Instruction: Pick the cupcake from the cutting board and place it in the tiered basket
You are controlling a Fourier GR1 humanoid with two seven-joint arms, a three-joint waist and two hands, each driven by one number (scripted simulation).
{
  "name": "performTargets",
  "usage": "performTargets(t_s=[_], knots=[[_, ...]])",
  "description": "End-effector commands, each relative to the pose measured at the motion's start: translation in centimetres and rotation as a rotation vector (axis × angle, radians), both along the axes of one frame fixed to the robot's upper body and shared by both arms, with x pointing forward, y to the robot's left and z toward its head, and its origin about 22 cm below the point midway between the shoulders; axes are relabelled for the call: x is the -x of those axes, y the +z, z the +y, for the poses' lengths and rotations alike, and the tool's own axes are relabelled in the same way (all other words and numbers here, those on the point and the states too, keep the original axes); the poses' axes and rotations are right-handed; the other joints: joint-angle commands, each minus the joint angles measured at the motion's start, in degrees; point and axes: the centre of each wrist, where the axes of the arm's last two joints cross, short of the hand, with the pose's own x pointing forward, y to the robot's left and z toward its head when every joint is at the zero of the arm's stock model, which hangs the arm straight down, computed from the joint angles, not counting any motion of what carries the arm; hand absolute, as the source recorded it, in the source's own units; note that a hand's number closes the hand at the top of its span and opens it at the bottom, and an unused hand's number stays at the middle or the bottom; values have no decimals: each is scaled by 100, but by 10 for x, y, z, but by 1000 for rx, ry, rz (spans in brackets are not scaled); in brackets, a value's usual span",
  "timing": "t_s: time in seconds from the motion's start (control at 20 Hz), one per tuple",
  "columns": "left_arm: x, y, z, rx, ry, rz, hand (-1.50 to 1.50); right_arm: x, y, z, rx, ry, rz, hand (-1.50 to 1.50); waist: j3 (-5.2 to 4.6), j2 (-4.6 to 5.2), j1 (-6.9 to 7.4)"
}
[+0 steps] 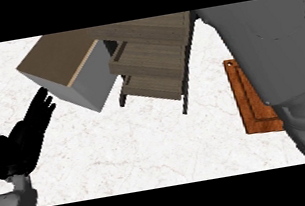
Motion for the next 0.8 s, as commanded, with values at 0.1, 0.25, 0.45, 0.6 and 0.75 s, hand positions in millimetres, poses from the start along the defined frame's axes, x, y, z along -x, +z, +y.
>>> performTargets(t_s=[0.1,0.25,0.45,0.6,0.75], knots=[[4,0,0,-5,6,5,0,6,18,-49,-255,-76,-64,-150,5,-32,-72],[13,-6,3,0,-3,12,0,3,37,-94,-275,-157,-93,-150,2,-21,-48],[7,6,2,0,23,-6,0,9,38,-139,-296,-253,-118,-150,4,-23,-79],[13,0,12,-6,6,0,0,21,42,-197,-310,-291,-136,-150,5,-20,-98],[17,-16,4,14,13,29,0,38,57,-223,-315,-309,-133,-150,0,-16,-94]])
